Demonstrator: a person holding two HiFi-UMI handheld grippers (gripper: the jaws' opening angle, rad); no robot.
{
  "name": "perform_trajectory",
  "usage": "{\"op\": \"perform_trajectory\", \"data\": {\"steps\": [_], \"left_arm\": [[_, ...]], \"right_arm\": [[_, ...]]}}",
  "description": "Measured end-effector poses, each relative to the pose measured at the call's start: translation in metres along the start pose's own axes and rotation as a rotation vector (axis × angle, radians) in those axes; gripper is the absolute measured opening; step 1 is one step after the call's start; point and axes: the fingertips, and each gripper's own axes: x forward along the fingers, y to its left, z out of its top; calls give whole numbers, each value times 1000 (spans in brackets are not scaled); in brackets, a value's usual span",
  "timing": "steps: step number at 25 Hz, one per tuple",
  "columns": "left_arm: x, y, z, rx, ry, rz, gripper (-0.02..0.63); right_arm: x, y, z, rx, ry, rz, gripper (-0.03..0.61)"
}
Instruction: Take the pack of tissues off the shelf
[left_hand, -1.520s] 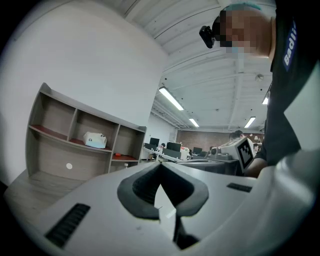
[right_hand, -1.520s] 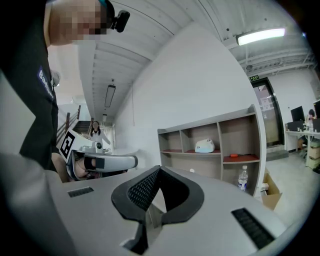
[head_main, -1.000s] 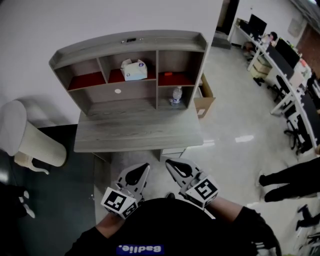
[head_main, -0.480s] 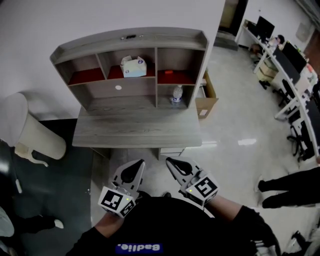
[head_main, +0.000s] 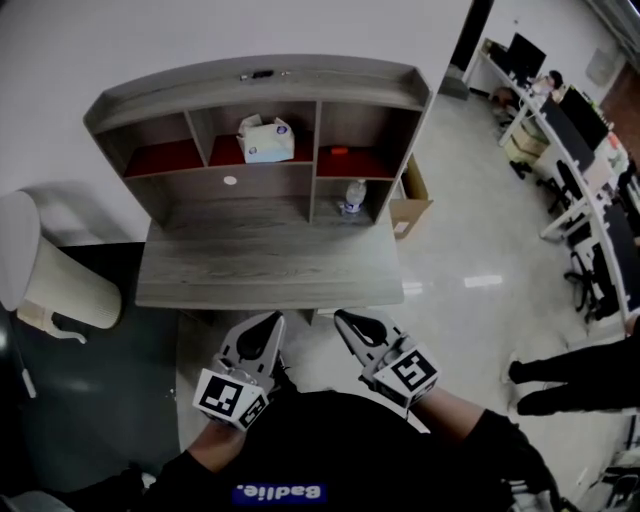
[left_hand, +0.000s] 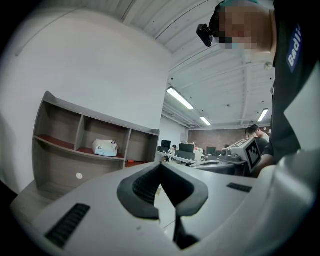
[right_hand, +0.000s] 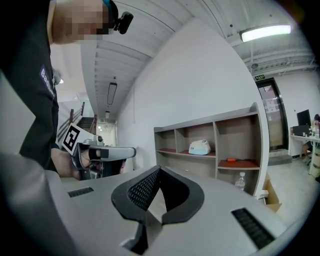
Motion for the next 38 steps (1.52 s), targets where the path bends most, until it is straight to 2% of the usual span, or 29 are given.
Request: {"op": "perform_trajectory", "data": {"steps": [13,22,32,38], "left_arm": [[71,115,38,42,23,-52,2],[99,171,51,27,32,-125,2],[126,189,47,25,64,-119,2],[149,189,51,50,72,-64,3]], "right_arm": [[99,-58,35,-16,-6,-120,29],[153,-72,46,-23,-11,-198,29],[171,-89,35,1,-2,-188,29],[168,-114,40,3,-19,-148,29]]}}
